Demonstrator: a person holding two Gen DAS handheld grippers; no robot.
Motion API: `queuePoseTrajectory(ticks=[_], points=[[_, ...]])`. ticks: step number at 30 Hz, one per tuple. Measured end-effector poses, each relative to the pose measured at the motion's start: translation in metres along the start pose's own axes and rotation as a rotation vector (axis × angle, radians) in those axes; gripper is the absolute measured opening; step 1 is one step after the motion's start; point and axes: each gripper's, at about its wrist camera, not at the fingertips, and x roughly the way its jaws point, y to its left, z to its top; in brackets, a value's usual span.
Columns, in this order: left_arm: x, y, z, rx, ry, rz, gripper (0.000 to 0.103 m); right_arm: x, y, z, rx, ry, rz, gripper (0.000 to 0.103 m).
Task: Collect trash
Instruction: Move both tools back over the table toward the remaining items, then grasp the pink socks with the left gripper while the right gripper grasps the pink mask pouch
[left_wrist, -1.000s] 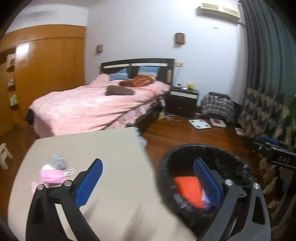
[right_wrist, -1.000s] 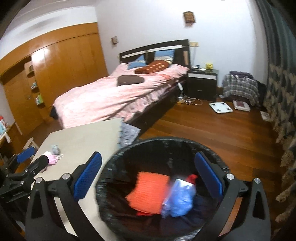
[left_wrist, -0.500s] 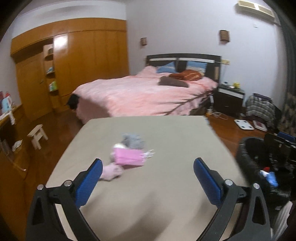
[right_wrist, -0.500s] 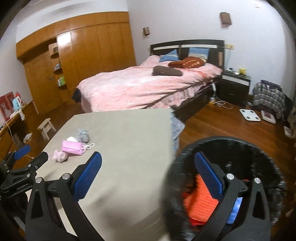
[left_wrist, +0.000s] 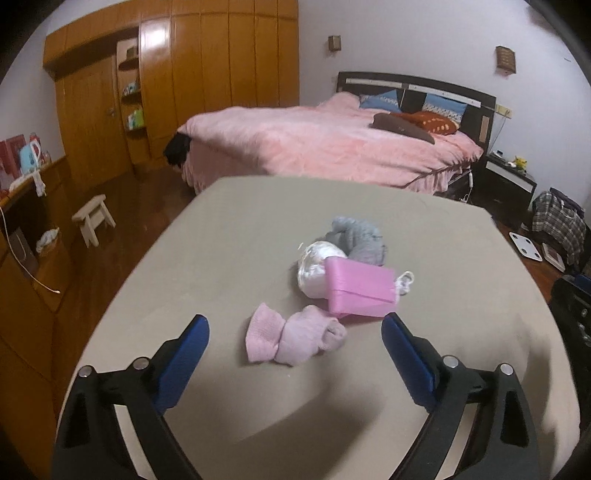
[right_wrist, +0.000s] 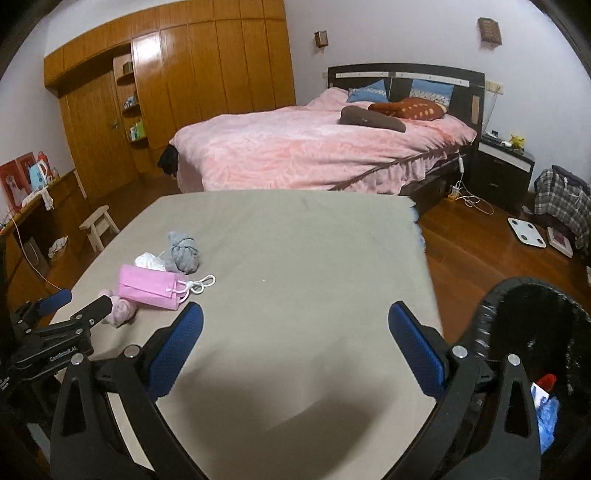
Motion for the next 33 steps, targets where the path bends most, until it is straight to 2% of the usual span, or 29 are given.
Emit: queuePoseTrajectory(ticks=[8,9,10,11,13,16,20,24,28,33], points=[[0.034,0.002,-0.007,-0.006,0.094,-0.012,0.086,0.035,0.009,0.005,-0.005,0.038,-0.001,0.098],[0.037,0.005,-0.007,-0.011,0.109,-0.020,0.080,0.037,0.010,0.005,-0.008,0.040,-0.001,0.098],[0.040,0.006,-0.008,-0.016,0.126,-0.028,0.067,0.040,0.011,0.005,-0.012,0.043,-0.002,0.098],[0.043,0.007,-0.009,-0.023,0.142,-0.042,0.062,0.042,0.013,0.006,-0.015,0.046,0.000,0.098],[0.046,0.010,-0.009,-0.036,0.152,-0.060,0.052,0.046,0.016,0.006,-0.016,0.050,0.003,0.098],[0.040,0.016,-0.009,-0.052,0.134,-0.078,0.045,0.048,0.022,0.008,-0.024,0.054,0.015,0.098],[0.024,0.025,-0.011,-0.042,0.095,-0.062,0.044,0.050,0.035,0.012,-0.049,0.049,0.039,0.098],[0.008,0.045,-0.010,-0.063,0.051,-0.012,0.044,0.055,0.055,0.016,-0.065,0.051,0.078,0.098],[0.001,0.064,-0.008,-0.055,0.021,0.055,0.044,0.063,0.085,0.020,-0.095,0.067,0.135,0.098],[-0.005,0.078,-0.006,-0.066,0.005,0.083,0.044,0.084,0.119,0.020,-0.123,0.102,0.176,0.098]])
